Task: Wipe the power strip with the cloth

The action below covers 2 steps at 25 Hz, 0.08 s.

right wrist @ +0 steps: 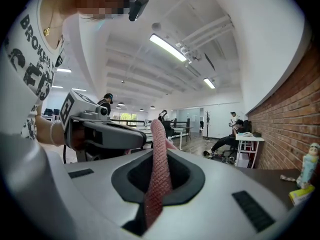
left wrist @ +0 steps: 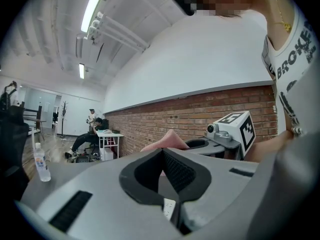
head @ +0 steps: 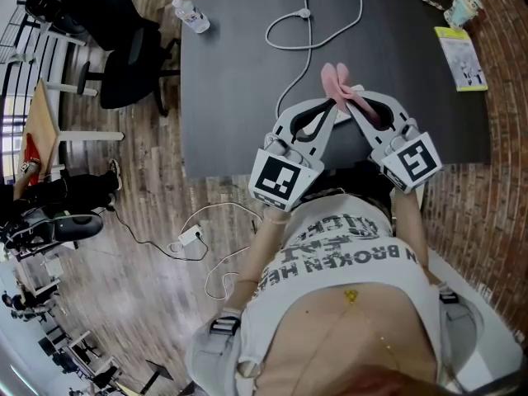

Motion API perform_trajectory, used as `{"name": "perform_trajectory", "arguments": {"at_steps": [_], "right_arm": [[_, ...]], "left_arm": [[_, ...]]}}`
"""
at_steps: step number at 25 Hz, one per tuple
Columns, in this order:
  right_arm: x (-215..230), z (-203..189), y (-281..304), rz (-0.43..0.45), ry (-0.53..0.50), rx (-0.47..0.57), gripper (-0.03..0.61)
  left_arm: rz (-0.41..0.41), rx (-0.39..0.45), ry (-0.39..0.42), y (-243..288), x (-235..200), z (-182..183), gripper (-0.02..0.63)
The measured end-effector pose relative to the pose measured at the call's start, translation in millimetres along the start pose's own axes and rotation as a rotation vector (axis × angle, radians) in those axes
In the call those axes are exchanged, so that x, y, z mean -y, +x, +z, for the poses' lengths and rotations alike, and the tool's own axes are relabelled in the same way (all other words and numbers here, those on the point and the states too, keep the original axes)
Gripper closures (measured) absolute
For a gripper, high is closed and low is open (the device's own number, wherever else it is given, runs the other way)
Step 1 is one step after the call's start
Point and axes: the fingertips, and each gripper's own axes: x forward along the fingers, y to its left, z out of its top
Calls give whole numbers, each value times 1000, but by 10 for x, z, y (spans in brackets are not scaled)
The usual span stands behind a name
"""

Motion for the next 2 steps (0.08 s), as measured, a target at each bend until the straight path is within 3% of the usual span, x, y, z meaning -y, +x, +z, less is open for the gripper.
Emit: {"name": "perform_trajectory", "arguments": {"at_steps": [2], "right_arm": [[2,6,9,-4,-13,-6,561]], "left_arm": [[-2,-1,0,4,0,6,606]]}}
